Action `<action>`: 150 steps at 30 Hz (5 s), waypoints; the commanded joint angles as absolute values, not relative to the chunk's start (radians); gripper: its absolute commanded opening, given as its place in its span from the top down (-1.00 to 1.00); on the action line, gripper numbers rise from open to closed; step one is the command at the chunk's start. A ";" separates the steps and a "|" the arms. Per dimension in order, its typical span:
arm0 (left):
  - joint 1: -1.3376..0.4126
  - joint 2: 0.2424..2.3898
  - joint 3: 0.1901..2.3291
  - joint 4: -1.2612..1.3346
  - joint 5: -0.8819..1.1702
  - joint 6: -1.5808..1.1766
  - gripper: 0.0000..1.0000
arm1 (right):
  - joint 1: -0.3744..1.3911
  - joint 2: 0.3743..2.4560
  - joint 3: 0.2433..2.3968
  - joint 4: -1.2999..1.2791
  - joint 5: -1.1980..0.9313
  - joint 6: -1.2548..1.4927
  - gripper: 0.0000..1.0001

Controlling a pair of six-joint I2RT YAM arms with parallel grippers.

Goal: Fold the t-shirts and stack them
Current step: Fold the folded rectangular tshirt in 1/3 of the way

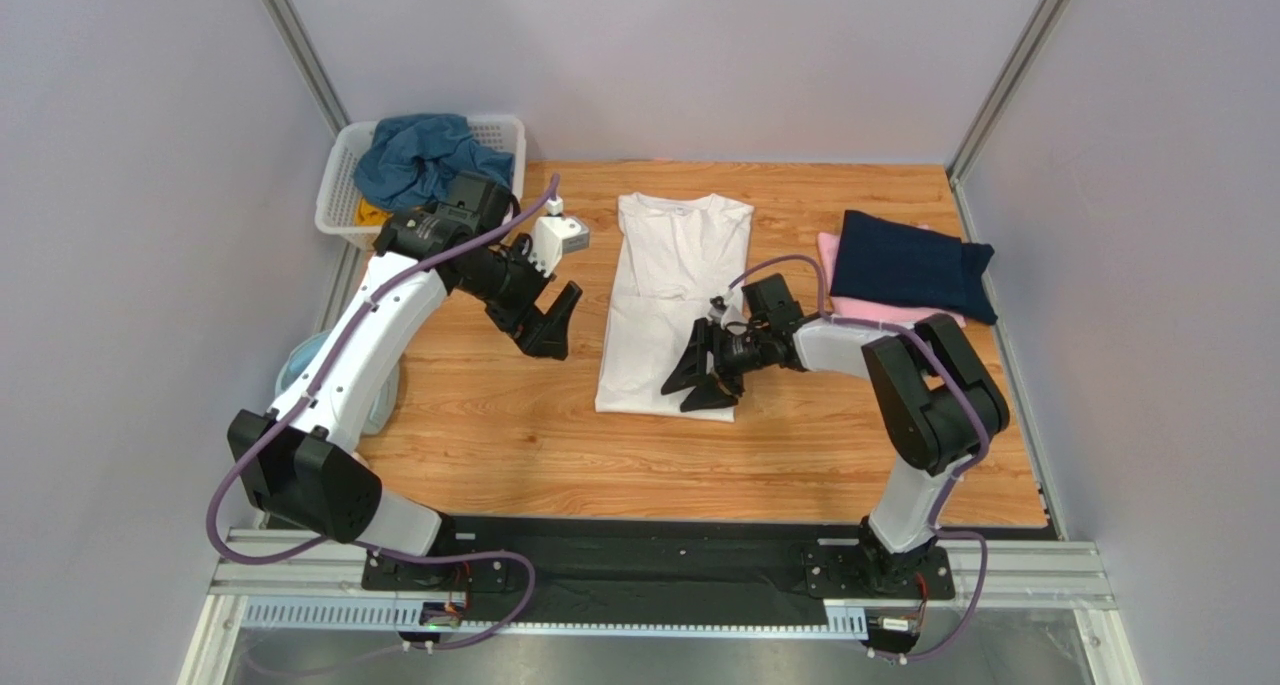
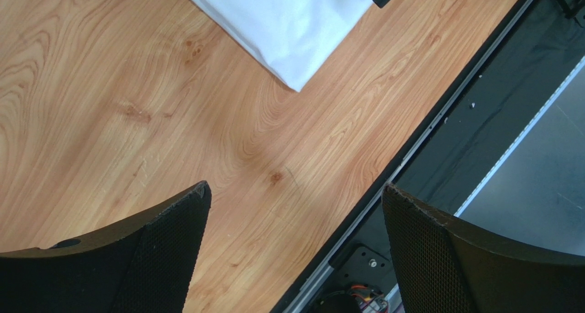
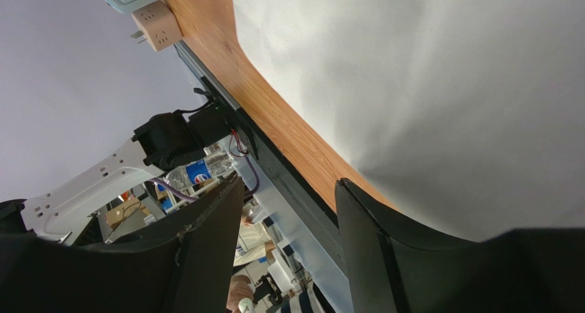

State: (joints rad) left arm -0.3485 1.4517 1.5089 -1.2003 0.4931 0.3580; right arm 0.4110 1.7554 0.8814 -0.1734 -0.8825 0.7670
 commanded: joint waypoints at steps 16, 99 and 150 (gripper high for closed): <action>-0.350 1.427 1.511 -1.192 0.448 0.399 -0.99 | 0.431 1.640 0.874 -0.219 -0.891 0.765 -0.13; -0.350 1.397 1.500 -1.206 0.385 0.423 -0.99 | 0.669 2.111 1.118 0.118 -0.962 1.029 -0.07; -0.348 1.243 1.413 -1.132 0.279 0.279 -0.99 | 0.598 1.477 1.144 -0.604 -0.582 0.586 -0.30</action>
